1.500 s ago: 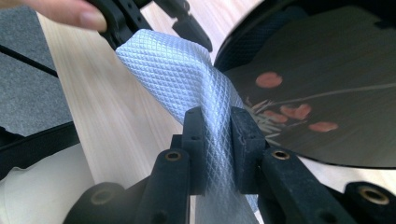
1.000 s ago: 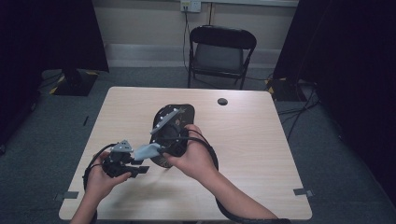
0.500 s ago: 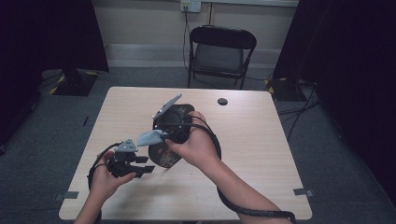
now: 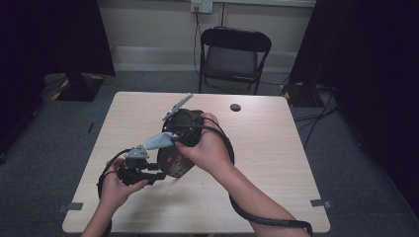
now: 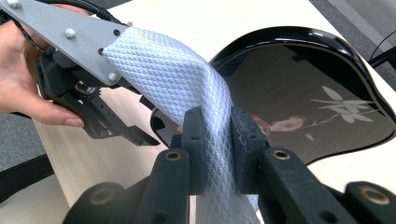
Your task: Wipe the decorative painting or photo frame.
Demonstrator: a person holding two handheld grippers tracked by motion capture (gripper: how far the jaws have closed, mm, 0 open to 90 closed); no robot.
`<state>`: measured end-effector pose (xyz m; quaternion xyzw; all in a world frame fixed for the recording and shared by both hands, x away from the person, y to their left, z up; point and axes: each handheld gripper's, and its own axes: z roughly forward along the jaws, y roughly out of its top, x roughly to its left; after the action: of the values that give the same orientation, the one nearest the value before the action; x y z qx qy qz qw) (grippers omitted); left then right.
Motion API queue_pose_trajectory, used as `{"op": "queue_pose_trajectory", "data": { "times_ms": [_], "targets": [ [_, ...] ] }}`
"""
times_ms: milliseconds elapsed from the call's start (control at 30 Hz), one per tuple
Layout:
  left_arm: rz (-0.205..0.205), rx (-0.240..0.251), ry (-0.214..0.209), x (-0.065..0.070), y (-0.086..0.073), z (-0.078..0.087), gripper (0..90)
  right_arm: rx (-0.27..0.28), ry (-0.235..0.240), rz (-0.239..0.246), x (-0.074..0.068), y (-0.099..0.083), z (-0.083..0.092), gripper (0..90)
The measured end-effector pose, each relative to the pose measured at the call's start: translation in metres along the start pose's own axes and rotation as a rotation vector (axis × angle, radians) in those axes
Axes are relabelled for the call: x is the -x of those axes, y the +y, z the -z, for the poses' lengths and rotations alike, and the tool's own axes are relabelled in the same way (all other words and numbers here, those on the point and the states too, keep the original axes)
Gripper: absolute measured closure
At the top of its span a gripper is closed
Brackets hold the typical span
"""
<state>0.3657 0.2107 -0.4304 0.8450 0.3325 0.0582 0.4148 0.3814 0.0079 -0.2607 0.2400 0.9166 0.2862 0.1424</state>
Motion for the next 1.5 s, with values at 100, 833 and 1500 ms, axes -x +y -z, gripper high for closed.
{"op": "queue_pose_trajectory", "data": {
  "times_ms": [100,833,1500],
  "targets": [
    [0.005,0.007,-0.003,0.001,0.001,-0.002,54.2,0.002,-0.007,-0.007,0.002,0.0,0.002,78.1],
    [0.006,0.026,-0.002,0.004,0.006,-0.012,65.9,0.03,-0.05,-0.041,0.016,0.004,0.013,78.0],
    [0.016,0.011,0.029,0.003,0.008,-0.014,78.4,0.067,-0.099,-0.074,0.028,0.009,0.021,78.2]
  ]
}}
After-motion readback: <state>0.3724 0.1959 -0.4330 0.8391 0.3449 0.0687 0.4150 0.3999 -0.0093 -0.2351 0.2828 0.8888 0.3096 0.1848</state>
